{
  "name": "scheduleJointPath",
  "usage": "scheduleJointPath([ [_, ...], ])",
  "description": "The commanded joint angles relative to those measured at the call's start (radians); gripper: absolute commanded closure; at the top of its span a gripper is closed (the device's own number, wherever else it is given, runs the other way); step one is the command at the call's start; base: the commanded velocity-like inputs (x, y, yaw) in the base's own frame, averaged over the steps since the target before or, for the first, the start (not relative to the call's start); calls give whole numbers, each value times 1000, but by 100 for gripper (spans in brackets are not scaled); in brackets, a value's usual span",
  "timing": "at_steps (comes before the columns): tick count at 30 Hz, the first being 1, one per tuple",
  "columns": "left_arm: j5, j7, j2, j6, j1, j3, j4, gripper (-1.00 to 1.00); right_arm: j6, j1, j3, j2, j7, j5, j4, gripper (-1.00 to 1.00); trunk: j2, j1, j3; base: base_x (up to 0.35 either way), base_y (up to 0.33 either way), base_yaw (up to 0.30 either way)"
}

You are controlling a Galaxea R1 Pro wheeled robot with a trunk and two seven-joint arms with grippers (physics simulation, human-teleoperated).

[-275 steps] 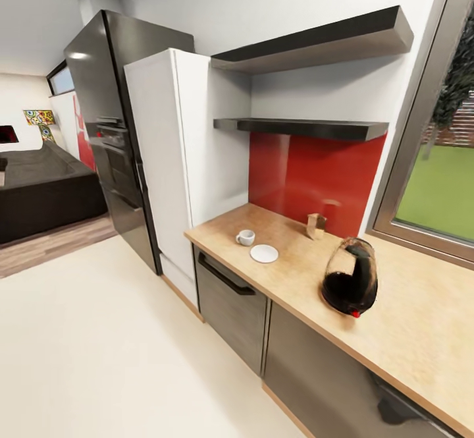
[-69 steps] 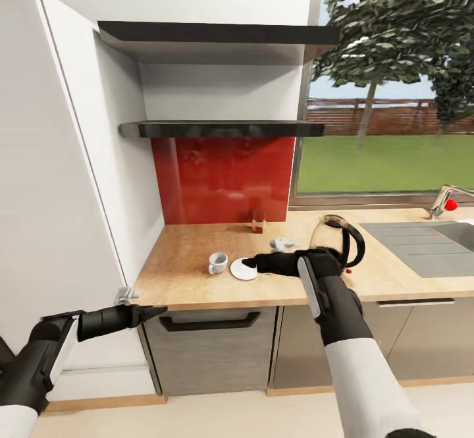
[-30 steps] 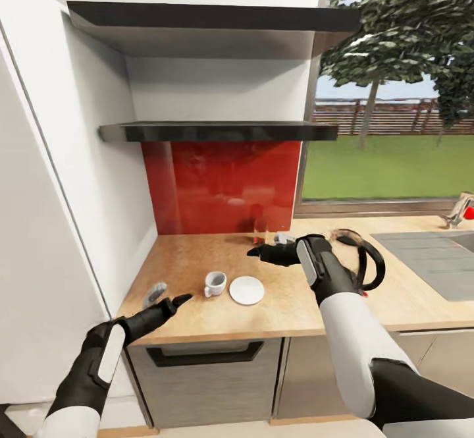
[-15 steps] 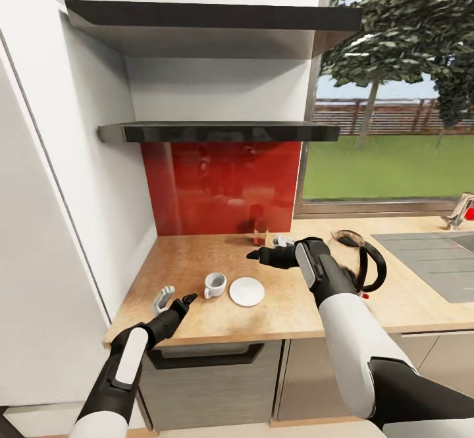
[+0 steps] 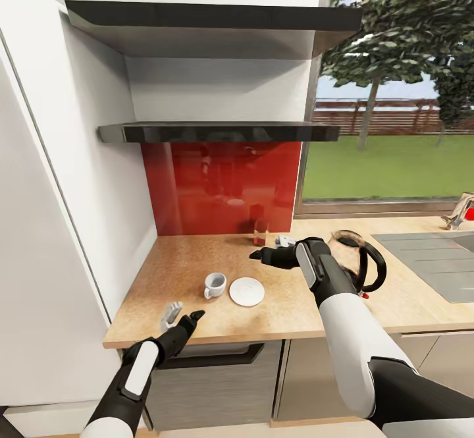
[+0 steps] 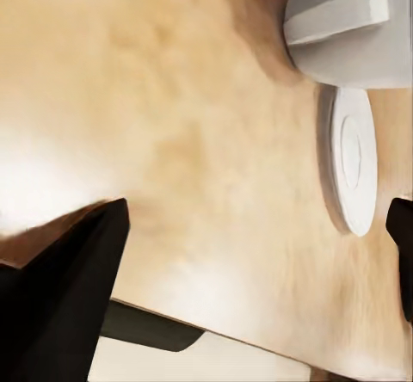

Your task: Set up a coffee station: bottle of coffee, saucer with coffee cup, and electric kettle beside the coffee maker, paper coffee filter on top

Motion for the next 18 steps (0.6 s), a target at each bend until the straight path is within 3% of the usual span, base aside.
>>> scheduleJointPath([
  [1,-1,-2,-1,9,-1,0,0,-100,5,-1,-5,1,1,-1,0,-100,-2,1,-2,0,0,0],
  [7,58,-2,-1,2,-1,-42,1,-100,5,-1,-5,1,2,-4,6,-100,-2,1,-2,16,-69,0],
  [10,67,-3,-1,2,-1,-67,0,-100,4,-1,-4,1,2,-16,18,-100,-2,1,-2,101,-182,0],
  [18,87,-7,-1,2,-1,-75,0,-100,-18,-1,-3,1,3,-23,69,-100,-2,1,-2,58,-23,0],
])
